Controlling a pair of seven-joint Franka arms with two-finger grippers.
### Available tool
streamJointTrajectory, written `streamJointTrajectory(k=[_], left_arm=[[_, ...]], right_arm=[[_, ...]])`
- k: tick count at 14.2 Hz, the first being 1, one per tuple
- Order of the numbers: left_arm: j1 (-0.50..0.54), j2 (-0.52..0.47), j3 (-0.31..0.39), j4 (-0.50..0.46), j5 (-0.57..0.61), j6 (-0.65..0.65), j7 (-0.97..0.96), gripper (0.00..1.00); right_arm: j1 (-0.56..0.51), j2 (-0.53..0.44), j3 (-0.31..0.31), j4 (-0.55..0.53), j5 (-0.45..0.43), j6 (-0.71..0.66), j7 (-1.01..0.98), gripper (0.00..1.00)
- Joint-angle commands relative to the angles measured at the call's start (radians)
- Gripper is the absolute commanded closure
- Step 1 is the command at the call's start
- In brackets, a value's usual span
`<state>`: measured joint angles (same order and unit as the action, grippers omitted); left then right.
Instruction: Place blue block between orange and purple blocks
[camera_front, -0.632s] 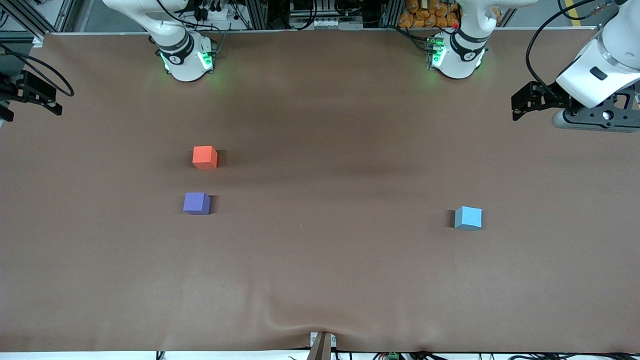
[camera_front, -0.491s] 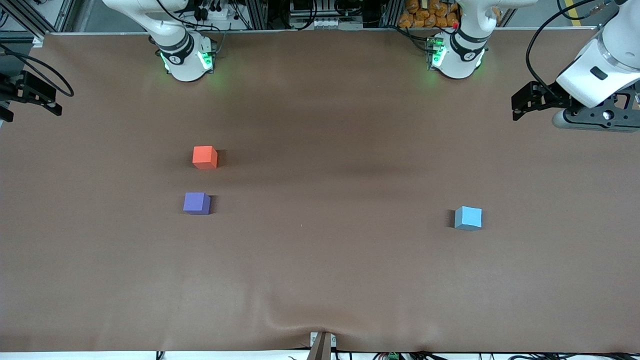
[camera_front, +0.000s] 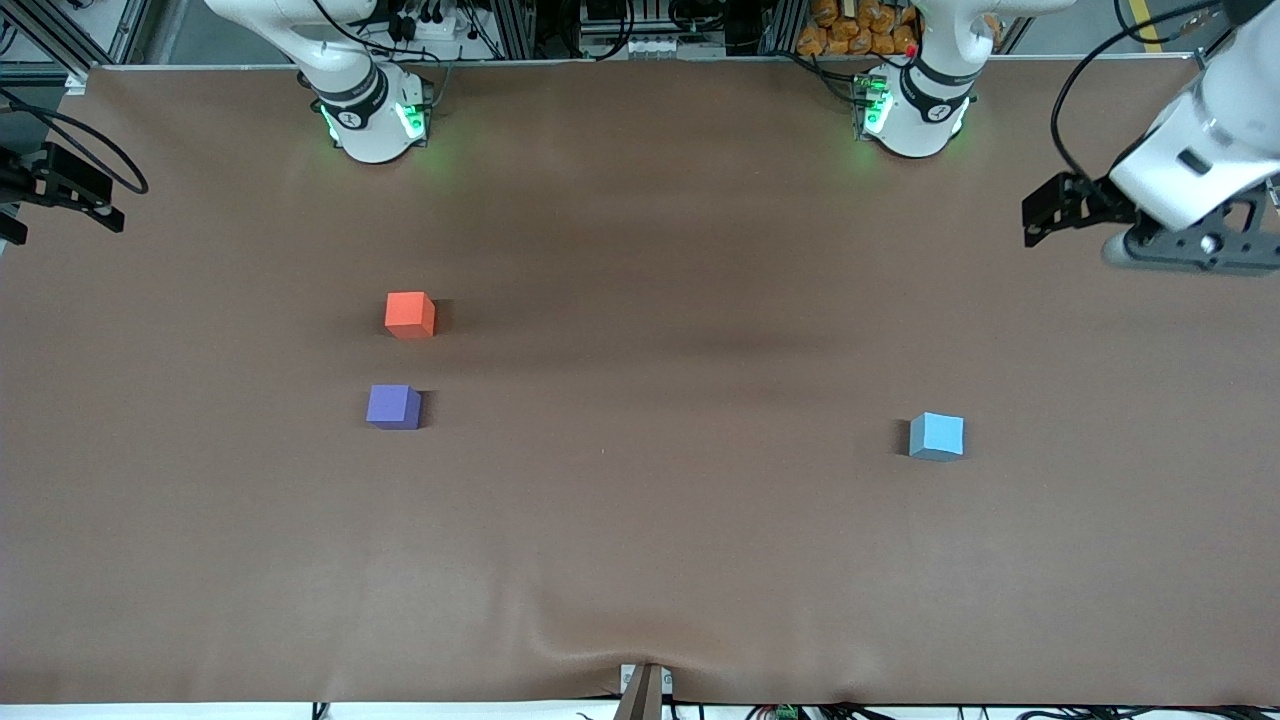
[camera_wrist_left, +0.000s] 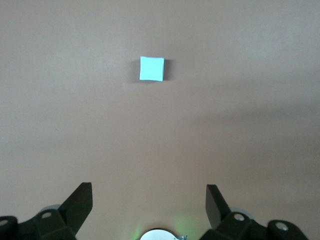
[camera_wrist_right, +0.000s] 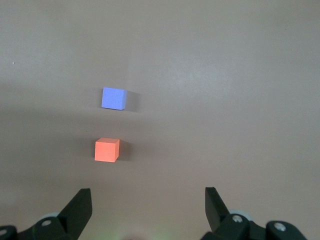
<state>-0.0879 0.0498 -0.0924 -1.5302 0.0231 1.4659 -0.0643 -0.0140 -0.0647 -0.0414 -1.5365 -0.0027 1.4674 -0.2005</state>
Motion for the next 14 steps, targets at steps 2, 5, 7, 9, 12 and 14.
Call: streamJointTrajectory(k=[2,5,7,9,12,14], left_arm=[[0.002,0.200,-0.003,0.062,0.032,0.143,0.003,0.00],[0.023,0.304,-0.003,0.056,0.037,0.235,-0.002,0.00],[0.039,0.392,-0.001,0.050,0.040,0.299,0.001,0.00],[0.053,0.470,-0.001,0.044,0.076,0.384,-0.003,0.00],[0.044,0.553,-0.001,0.015,0.081,0.451,-0.023,0.00],[0.053,0.555,-0.003,-0.074,0.081,0.537,-0.028,0.00]], right_arm=[[0.006,0.013,0.000,0.026,-0.013,-0.007,0.019,0.00],[0.005,0.013,0.000,0.026,-0.011,-0.007,0.019,0.00],[0.006,0.013,0.000,0.026,-0.011,-0.007,0.019,0.00],[0.005,0.013,0.000,0.026,-0.011,-0.007,0.019,0.00],[0.005,0.013,0.000,0.026,-0.010,-0.007,0.019,0.00],[0.003,0.013,0.000,0.026,-0.010,-0.007,0.019,0.00]])
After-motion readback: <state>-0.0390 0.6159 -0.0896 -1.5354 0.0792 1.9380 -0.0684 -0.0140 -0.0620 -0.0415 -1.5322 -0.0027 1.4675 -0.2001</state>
